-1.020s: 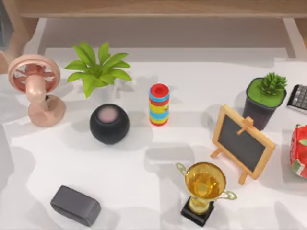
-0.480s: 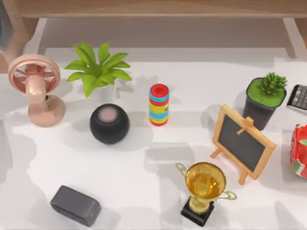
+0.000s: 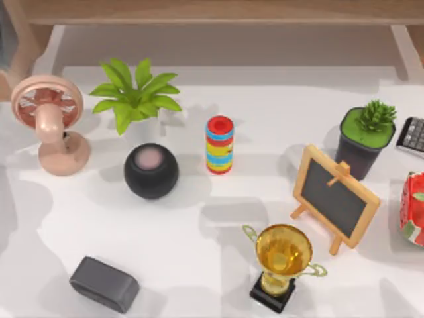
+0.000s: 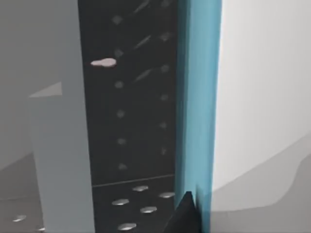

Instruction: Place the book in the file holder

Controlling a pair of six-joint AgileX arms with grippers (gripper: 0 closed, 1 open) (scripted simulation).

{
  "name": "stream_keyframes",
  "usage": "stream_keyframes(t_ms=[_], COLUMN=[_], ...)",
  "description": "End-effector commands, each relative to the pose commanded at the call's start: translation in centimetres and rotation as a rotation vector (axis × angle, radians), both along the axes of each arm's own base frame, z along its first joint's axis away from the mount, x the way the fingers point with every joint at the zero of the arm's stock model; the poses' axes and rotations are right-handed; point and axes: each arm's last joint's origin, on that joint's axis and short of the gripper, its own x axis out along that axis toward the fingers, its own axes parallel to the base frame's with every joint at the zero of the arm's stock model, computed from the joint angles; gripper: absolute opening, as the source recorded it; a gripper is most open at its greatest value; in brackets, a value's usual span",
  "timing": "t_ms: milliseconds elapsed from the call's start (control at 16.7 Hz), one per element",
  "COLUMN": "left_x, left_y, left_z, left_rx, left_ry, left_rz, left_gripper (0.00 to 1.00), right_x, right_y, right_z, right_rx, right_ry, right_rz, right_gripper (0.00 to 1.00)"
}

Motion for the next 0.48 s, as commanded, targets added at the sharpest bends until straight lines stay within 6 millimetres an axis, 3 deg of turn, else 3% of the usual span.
stream_keyframes(t_ms=[480], left_x=[0.00], left_y=[0.00], left_z=[0.00], left_rx=[0.000], left_ry=[0.000], left_rz=[0.000], left_gripper=[0.83], right_x=[0.00], right_y=[0.00], right_z=[0.00], right_rx=[0.000], right_ry=[0.000], right_rz=[0.000], right_gripper=[1.00])
